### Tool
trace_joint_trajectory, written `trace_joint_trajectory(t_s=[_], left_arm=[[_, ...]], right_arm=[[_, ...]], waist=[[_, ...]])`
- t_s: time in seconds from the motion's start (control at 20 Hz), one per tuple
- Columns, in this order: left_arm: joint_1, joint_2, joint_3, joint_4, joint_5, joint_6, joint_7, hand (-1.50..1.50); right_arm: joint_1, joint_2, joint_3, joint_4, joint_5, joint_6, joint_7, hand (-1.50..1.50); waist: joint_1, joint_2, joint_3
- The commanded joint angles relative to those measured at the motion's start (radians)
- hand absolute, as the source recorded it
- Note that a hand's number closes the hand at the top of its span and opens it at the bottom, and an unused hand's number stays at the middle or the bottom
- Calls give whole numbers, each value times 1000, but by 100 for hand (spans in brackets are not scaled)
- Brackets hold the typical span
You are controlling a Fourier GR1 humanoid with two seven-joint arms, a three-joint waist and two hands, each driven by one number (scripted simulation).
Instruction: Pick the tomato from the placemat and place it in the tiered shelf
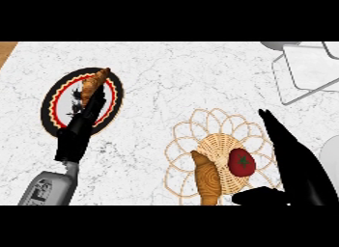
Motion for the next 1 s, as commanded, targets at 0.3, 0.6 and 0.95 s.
trace_joint_trajectory(t_s=[0.3, 0.6, 0.95], left_arm=[[27, -10, 18, -18, -31, -5, -15, 0], [28, -46, -3, -34, -56, -2, 8, 0], [55, 2, 58, -90, -29, -62, 19, 0]], right_arm=[[9, 132, 4, 64, 89, 70, 117, -150], [7, 174, -18, 111, 123, 133, 107, -150], [84, 176, -77, 62, 155, 187, 60, -150]], waist=[[1, 0, 0], [3, -1, 0], [0, -2, 1]])
